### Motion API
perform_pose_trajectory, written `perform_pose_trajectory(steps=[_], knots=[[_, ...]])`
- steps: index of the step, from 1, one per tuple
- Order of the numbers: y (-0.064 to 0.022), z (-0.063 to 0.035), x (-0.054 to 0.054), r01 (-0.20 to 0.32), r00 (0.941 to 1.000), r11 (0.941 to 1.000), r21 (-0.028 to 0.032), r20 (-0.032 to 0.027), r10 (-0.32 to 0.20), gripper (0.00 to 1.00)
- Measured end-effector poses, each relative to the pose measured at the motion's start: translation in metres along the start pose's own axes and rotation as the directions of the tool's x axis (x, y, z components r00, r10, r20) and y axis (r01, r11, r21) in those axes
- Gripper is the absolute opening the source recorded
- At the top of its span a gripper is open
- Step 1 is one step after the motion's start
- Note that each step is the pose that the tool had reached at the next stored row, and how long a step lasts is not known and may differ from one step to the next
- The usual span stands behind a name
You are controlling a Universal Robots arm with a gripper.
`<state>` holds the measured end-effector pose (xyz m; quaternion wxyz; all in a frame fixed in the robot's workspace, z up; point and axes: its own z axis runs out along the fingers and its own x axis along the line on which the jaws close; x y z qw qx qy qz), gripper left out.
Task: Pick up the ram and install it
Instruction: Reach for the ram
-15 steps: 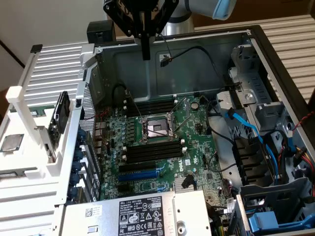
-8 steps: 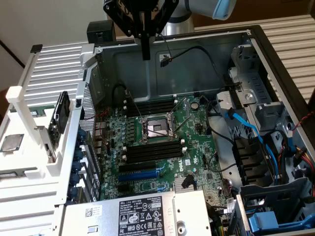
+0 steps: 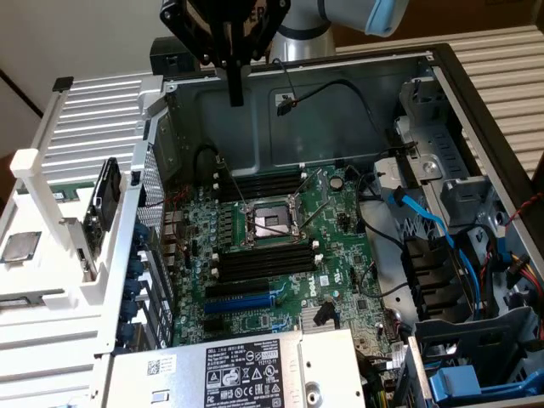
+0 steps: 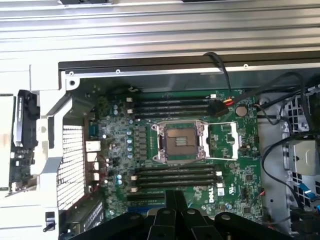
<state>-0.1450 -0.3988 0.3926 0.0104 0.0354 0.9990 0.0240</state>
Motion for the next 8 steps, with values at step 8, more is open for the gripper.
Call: perform_pose_trajectory(steps=[8], knots=[[-0.0025, -0.0008, 0.035, 0.0, 1.0, 1.0, -0.0002, 0.0016, 0.0, 0.1]])
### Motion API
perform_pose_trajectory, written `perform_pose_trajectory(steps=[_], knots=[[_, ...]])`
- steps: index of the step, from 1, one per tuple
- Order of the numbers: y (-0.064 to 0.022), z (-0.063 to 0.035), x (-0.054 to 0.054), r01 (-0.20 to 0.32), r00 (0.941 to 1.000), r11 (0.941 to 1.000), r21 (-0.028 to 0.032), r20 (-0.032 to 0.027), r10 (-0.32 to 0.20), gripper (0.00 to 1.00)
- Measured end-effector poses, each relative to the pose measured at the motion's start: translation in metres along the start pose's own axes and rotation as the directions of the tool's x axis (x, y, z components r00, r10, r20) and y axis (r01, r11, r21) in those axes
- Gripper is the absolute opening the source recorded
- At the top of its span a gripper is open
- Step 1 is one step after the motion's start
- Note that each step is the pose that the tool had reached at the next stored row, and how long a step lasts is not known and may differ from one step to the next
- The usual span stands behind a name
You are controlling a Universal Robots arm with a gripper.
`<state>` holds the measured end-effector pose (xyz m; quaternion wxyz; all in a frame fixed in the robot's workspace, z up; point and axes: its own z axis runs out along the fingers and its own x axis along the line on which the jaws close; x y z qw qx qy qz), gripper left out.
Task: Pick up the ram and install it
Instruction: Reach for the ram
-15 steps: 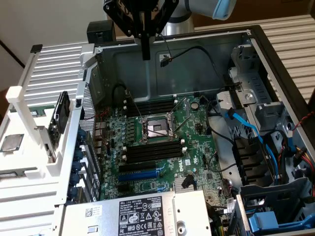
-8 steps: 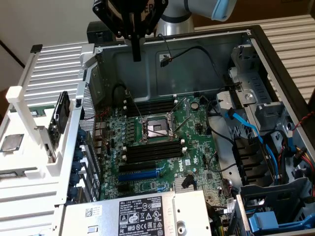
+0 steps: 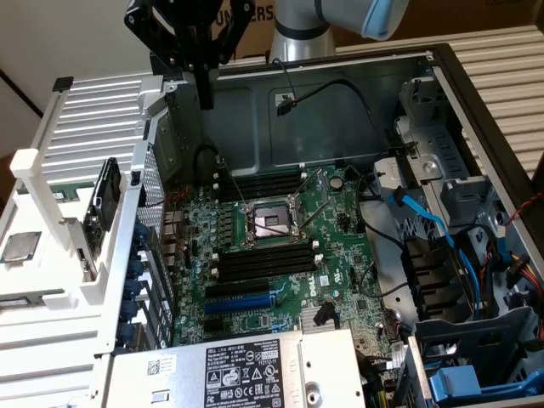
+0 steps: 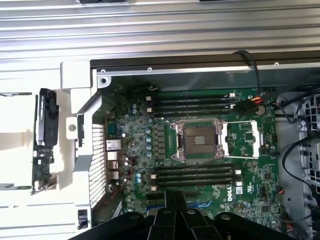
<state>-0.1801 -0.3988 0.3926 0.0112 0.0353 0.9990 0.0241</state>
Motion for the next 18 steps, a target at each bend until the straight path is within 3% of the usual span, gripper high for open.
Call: perform_pose_trajectory(steps=[18], knots=[[-0.0057, -0.002, 0.081, 0.0, 1.0, 1.0, -0.0001, 0.0023, 0.0, 0.1]])
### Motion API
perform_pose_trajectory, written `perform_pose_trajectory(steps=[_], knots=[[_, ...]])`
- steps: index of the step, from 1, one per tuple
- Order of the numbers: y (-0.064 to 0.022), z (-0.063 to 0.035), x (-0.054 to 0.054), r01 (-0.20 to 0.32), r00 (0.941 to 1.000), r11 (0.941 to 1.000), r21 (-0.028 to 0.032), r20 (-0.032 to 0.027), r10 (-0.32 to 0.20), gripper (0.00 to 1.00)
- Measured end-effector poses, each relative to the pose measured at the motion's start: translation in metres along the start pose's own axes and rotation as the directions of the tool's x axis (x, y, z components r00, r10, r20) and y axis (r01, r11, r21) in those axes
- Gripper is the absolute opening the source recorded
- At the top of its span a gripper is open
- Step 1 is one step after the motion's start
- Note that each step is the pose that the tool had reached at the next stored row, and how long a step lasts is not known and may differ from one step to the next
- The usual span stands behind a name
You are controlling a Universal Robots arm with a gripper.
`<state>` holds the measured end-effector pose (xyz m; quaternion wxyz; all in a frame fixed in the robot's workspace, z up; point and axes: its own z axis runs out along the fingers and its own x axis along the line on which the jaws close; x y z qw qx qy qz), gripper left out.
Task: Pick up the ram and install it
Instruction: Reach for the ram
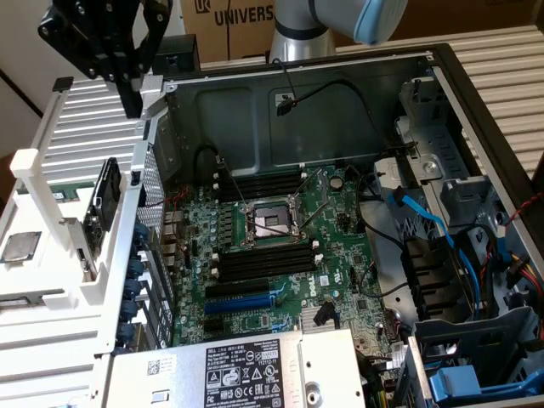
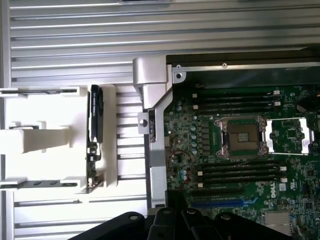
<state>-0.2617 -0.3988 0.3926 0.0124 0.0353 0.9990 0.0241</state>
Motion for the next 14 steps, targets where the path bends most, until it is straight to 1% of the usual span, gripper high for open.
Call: perform_pose_trajectory(steps=[14], knots=[[-0.0045, -0.0017, 0.064, 0.0, 1.0, 1.0, 0.0, 0.0, 0.0, 0.1]])
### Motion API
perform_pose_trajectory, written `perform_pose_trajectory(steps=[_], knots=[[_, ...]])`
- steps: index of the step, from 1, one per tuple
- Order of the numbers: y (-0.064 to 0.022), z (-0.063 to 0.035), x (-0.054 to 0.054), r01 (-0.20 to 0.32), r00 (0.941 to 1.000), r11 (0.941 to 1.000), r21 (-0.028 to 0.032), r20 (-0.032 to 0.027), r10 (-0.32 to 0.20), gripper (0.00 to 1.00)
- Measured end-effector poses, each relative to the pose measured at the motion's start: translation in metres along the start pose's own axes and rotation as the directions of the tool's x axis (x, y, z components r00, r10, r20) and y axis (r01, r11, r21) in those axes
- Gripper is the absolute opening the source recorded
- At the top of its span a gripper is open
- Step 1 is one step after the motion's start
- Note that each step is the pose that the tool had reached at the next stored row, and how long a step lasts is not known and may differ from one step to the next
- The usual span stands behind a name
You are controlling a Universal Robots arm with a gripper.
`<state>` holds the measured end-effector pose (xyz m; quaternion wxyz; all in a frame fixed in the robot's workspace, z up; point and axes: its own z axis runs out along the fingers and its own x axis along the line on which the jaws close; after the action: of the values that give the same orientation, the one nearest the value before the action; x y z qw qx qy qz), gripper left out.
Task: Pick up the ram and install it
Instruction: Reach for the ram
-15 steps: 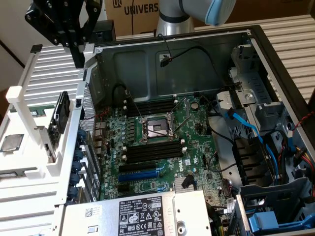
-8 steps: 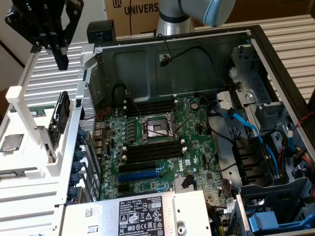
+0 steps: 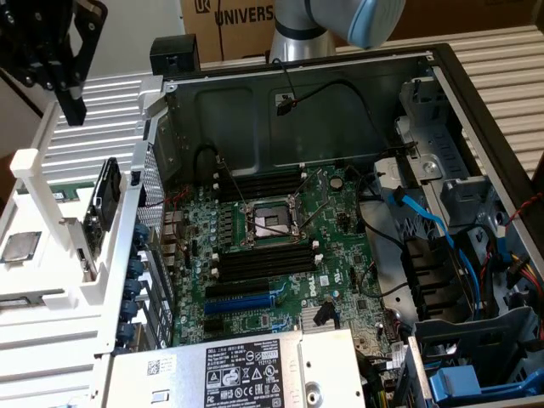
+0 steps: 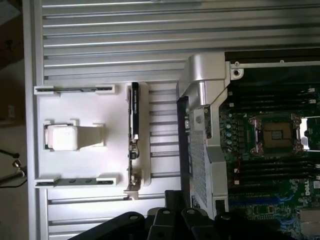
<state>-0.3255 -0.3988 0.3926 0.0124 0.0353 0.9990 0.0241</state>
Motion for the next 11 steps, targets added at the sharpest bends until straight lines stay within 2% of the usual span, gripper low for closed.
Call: perform_pose_trajectory(steps=[4, 6, 11], knots=[[-0.0013, -0.0003, 0.018, 0.0, 1.0, 1.0, 0.0003, 0.0001, 0.0, 0.1], [-0.0019, -0.0003, 0.027, 0.0, 1.0, 1.0, 0.0031, 0.0001, 0.0, 0.1], [-0.0031, 0.0009, 0.05, 0.001, 1.0, 0.9996, 0.0275, 0.0014, -0.001, 0.1]])
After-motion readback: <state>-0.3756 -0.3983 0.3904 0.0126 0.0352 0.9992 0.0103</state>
